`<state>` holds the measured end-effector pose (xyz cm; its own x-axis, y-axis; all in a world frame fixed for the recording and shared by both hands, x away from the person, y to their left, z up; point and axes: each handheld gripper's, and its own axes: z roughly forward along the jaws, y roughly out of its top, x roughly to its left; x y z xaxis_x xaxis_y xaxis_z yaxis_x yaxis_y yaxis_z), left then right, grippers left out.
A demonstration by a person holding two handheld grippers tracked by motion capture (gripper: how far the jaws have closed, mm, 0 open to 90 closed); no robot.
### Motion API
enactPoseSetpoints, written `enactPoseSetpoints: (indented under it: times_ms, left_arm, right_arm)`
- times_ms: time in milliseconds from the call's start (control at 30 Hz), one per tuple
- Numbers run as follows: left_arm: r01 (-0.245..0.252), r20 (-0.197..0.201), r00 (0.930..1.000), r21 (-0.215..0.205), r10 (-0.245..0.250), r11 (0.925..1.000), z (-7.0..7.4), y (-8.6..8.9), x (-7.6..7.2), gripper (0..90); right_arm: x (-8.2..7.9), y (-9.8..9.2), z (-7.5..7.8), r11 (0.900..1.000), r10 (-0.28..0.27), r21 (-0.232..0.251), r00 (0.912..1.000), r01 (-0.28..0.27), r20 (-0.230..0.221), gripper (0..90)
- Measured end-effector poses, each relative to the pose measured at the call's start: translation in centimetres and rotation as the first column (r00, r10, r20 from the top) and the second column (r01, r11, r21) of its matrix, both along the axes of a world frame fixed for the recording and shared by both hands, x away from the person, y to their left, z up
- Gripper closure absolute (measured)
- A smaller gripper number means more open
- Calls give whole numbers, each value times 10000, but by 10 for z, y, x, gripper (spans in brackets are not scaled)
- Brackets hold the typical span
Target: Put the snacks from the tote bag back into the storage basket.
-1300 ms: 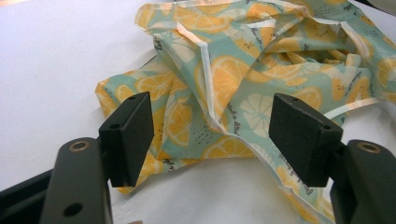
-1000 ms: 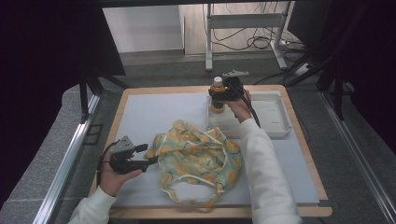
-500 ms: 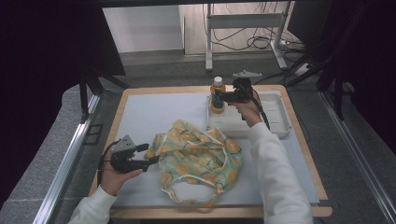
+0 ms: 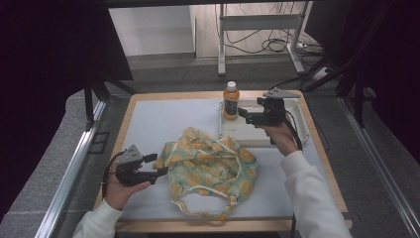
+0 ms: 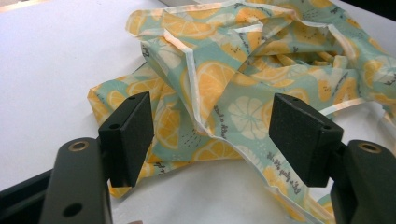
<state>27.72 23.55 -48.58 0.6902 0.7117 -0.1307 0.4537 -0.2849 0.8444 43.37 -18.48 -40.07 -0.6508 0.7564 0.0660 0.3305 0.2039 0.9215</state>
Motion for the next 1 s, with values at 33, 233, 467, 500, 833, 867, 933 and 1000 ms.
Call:
enactPoseSetpoints:
  times_ms: [33, 233, 467, 500, 833, 867, 933, 1000]
  left_arm:
    - [-17, 14, 10000, -34, 17, 10000, 0, 0, -1, 313]
    - [-65, 24, 10000, 6, 65, 10000, 1, 0, -1, 314]
    - [-97, -25, 9999, 33, 97, 9999, 0, 0, -1, 313]
    - [-100, -20, 9999, 43, 101, 9999, 0, 0, -1, 313]
    - [-62, -29, 10000, 148, 62, 9999, -2, -1, -2, 313]
    - [-62, -29, 10000, 148, 62, 9999, -2, -1, -2, 313]
    - [-78, -34, 10000, 162, 78, 9998, -2, -1, -1, 313]
    - [-59, -36, 10000, 162, 60, 9999, -2, -2, -1, 313]
  right_arm:
    - [-5, -2, 0, 10000, 88, -3, 10000, -88, 17, 121]
    - [-41, -12, -12, 9959, 883, 176, 9961, -884, 46, 139]
    - [-76, -24, -38, 9929, 1163, 261, 9930, -1158, -218, 153]
    - [-80, -27, -40, 9928, 1176, 241, 9928, -1171, -228, 161]
    - [-113, -43, -66, 9915, 1298, 113, 9901, -1293, -530, 171]
    - [-114, -44, -69, 9912, 1323, 43, 9895, -1323, -582, 171]
    - [-115, -47, -74, 9916, 1293, 5, 9891, -1296, -698, 172]
    - [-113, -47, -78, 9922, 1250, 78, 9887, -1247, -823, 175]
